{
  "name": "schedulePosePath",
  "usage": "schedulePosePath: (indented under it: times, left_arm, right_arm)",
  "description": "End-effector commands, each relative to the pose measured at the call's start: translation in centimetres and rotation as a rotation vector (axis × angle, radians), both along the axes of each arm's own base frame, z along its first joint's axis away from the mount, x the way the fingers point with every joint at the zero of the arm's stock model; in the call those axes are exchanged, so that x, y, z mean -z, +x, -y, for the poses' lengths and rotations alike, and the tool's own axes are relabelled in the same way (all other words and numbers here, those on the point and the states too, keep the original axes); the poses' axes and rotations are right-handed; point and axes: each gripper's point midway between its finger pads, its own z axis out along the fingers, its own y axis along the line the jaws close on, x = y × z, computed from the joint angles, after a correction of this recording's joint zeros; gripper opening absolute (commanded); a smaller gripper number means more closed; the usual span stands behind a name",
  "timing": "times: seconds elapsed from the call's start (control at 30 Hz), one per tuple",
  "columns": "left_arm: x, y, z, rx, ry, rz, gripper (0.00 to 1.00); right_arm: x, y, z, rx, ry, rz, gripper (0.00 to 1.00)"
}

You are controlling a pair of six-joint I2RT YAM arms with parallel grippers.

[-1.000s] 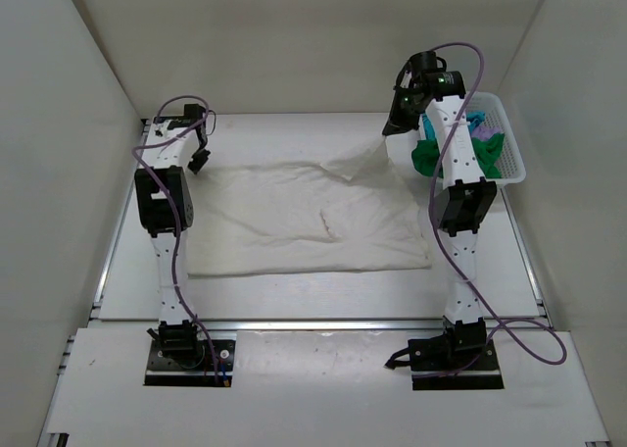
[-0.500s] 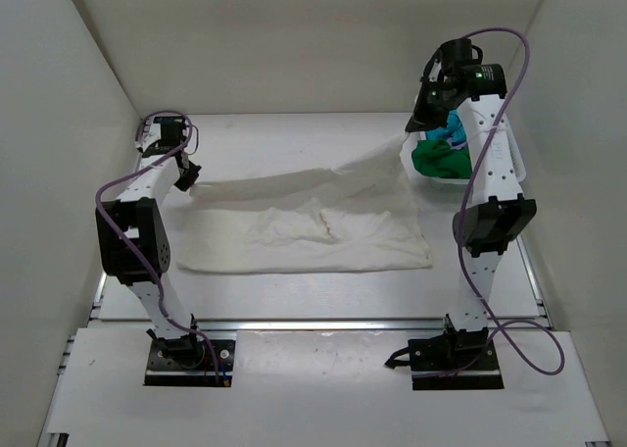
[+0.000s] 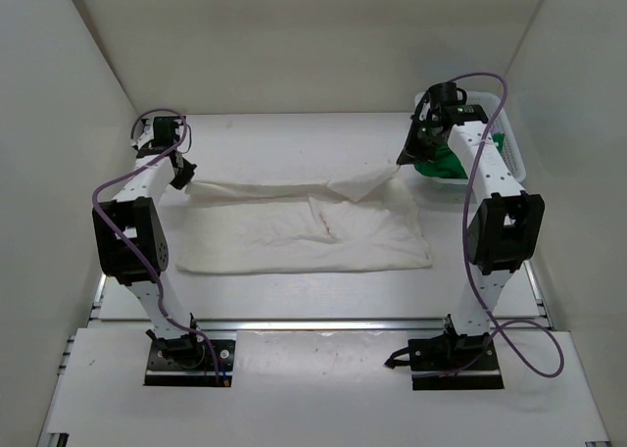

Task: Fold and stack the t-shirts
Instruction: Grap the side of the flattened tshirt furthest away from the robot with both arms, then fold the other side of the tshirt into a rectangle

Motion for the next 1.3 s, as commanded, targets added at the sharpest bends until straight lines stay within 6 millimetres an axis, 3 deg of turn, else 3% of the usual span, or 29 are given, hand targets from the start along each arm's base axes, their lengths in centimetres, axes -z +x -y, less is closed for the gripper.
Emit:
schedulePosePath:
  times: [0.0, 0.1, 0.17, 0.2, 0.23, 0.27, 0.33, 0.4, 0.67, 0.87, 0.9, 1.0, 1.27]
  left_arm:
    - [-1.4, 0.9, 0.6, 0.02, 0.0, 0.043, 0.0]
    - [-1.5, 0.8, 0.4, 0.02, -0.005, 0.046, 0.0]
    - [-1.7, 0.8, 0.1, 0.013, -0.01, 0.054, 0.0]
    - [-1.7, 0.8, 0.1, 0.015, -0.016, 0.057, 0.0]
    - [-1.9, 0.6, 0.3, 0.016, -0.022, 0.063, 0.0]
    - [-1.9, 0.5, 0.3, 0.016, -0.022, 0.068, 0.0]
    - [-1.9, 0.3, 0.4, 0.022, -0.025, 0.066, 0.0]
    - [-1.7, -0.1, 0.3, 0.022, -0.028, 0.063, 0.0]
    - [-2.6, -0.4, 0.1, 0.031, -0.015, 0.079, 0.0]
    - [-3.4, -1.7, 0.2, 0.036, -0.005, 0.09, 0.0]
    - [-2.6, -2.4, -0.3, 0.022, -0.005, 0.07, 0.0]
    - [-2.8, -3.0, -0.2, 0.027, 0.008, 0.074, 0.0]
    - [-1.0, -5.2, 0.0, 0.042, 0.023, 0.032, 0.0]
  right_arm:
    - [-5.2, 3.2, -1.4, -0.027, 0.096, 0.241, 0.0]
    - [-7.1, 2.6, -1.6, -0.036, 0.151, 0.293, 0.0]
    - [-6.4, 0.7, -1.4, -0.049, 0.209, 0.25, 0.0]
    - [-7.8, 0.3, -1.2, -0.052, 0.237, 0.298, 0.0]
    - [-7.6, -1.1, -1.2, -0.059, 0.266, 0.299, 0.0]
    - [-5.9, -2.2, -1.2, -0.055, 0.269, 0.263, 0.0]
    - [-5.8, -4.1, -1.3, -0.065, 0.26, 0.275, 0.0]
    - [-4.2, -5.5, -1.5, -0.065, 0.28, 0.241, 0.0]
    - [-5.1, -8.6, -1.3, -0.062, 0.306, 0.242, 0.0]
    - [-2.4, -11.7, -0.9, -0.047, 0.286, 0.167, 0.0]
    - [-2.5, -12.0, -0.7, -0.037, 0.286, 0.169, 0.0]
    - [-1.3, -12.9, 0.3, -0.017, 0.266, 0.142, 0.0]
    - [1.7, -15.4, 1.9, 0.042, 0.277, 0.09, 0.0]
